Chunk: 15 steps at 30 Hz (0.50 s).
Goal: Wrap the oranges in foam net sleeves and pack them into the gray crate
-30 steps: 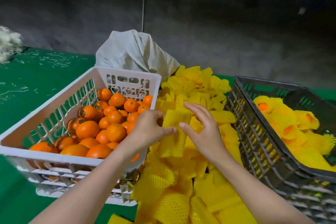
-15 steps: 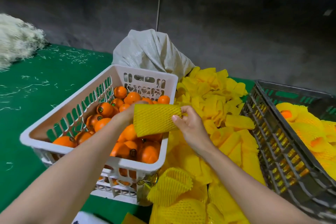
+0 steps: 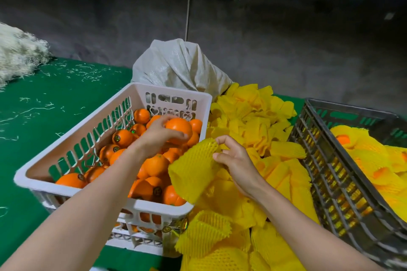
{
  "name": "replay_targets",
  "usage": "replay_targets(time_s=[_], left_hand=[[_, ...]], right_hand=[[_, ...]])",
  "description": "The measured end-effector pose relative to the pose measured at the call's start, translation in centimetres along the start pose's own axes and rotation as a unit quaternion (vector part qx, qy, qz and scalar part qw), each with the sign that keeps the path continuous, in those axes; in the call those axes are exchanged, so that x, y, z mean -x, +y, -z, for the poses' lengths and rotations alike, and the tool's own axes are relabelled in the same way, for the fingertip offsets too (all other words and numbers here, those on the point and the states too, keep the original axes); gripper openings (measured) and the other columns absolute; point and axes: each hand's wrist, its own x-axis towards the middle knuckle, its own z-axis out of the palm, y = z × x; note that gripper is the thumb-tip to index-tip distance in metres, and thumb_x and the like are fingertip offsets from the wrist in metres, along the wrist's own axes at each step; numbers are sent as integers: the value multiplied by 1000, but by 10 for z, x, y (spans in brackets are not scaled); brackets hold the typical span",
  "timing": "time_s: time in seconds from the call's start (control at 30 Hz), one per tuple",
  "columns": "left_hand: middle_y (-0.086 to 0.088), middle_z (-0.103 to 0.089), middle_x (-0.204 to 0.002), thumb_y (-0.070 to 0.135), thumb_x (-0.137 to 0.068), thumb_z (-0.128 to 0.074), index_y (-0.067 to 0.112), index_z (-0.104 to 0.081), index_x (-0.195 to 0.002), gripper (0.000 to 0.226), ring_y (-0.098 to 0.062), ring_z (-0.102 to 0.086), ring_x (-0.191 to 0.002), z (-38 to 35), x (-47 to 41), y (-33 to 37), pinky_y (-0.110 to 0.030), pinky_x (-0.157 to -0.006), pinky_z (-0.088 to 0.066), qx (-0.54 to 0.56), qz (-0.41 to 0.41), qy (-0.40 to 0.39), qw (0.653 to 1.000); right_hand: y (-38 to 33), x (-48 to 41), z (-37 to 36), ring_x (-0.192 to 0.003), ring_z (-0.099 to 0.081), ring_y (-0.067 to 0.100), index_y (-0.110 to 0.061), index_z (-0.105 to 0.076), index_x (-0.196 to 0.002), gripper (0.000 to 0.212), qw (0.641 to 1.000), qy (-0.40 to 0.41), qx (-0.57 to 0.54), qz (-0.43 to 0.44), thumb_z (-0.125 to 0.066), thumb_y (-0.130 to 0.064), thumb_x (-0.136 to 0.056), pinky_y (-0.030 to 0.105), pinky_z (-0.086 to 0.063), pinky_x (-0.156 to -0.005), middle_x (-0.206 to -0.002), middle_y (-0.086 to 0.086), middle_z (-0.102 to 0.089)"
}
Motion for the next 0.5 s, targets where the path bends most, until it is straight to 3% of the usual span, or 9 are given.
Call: replay_targets(time_s=[0.13, 0.2, 0.27, 0.33, 0.4, 0.5], left_hand=[[-12, -60, -124, 5, -59, -81, 29, -60, -117, 66, -27, -65, -104, 1, 14, 6, -35, -70, -57, 158, -33, -101, 982], [-11, -66, -118, 19, -44, -93, 29, -62, -116, 79, -26, -68, -98, -12, 25, 7, -38, -70, -57, 184, -30, -141, 972], [-15, -68, -113, 30, -31, -97, 22, -60, -117, 93, -33, -68, -95, -30, 38, 9, -46, -67, -58, 230, 6, -164, 959], [-25, -63, -116, 27, -47, -91, 9, -58, -115, 78, -40, -69, -89, -50, 49, 16, -51, -63, -58, 306, 43, -157, 938], [-28, -64, -111, 23, -66, -71, 5, -55, -115, 54, -38, -70, -82, -71, 61, 23, -50, -61, -59, 331, 55, -132, 933], [-28, -65, -109, 28, -76, -63, 3, -55, -122, 52, -38, -66, -98, -99, 68, 21, -50, -72, -57, 339, 73, -98, 933]], right_hand=[[-15, 10, 11, -56, -54, 4, -14, -59, -80, 24, 1000, 3, -11, 7, -48, 8, -80, 17, -43, -57, -61, -8, -62], [-22, 14, 14, -56, -54, 3, -13, -60, -79, 33, 1000, 8, -19, 10, -41, 14, -84, 16, -43, -58, -60, -6, -61], [-29, 20, 14, -60, -54, 5, -12, -60, -80, 28, 999, 10, -27, 16, -44, 11, -83, 18, -43, -61, -66, -1, -60], [-33, 25, 16, -65, -55, 9, -11, -60, -80, 25, 999, 9, -40, 19, -44, 9, -83, 23, -43, -66, -70, 2, -60], [-37, 30, 18, -70, -55, 15, -10, -60, -82, 24, 998, 10, -53, 22, -44, 9, -83, 27, -44, -68, -74, 6, -60], [-41, 39, 22, -67, -55, 11, -9, -59, -82, 20, 997, 13, -67, 28, -45, 5, -81, 26, -44, -66, -72, 4, -60]])
